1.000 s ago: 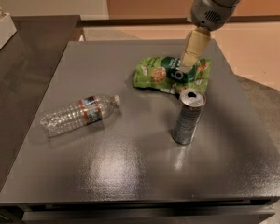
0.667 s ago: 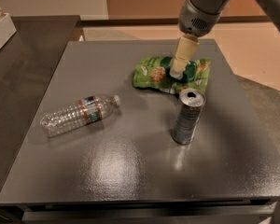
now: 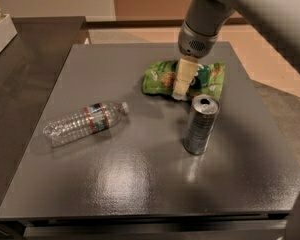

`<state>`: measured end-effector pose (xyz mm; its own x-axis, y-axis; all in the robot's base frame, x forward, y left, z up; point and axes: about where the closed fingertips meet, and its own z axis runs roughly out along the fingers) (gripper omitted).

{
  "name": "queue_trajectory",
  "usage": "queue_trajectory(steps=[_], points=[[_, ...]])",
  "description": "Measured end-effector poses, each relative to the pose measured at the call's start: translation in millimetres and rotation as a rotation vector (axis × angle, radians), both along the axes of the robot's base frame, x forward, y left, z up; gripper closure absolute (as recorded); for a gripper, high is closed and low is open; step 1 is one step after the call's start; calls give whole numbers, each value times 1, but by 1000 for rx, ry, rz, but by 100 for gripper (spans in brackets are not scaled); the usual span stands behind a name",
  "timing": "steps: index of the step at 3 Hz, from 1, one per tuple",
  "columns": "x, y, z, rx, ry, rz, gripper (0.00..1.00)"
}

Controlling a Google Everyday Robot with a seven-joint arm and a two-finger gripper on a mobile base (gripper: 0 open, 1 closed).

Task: Pick green rice chip bag

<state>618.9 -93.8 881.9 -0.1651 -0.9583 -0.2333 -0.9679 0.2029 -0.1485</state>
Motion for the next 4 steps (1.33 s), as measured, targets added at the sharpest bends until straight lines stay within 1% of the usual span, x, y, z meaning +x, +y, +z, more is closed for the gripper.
queue_trajectory(steps=[1, 2, 3, 4], points=[[7, -1, -15, -12, 8, -13, 0], [20, -6, -19, -19, 0, -38, 0], [27, -11, -19, -34, -9, -49, 18], [30, -15, -15, -42, -14, -47, 41]])
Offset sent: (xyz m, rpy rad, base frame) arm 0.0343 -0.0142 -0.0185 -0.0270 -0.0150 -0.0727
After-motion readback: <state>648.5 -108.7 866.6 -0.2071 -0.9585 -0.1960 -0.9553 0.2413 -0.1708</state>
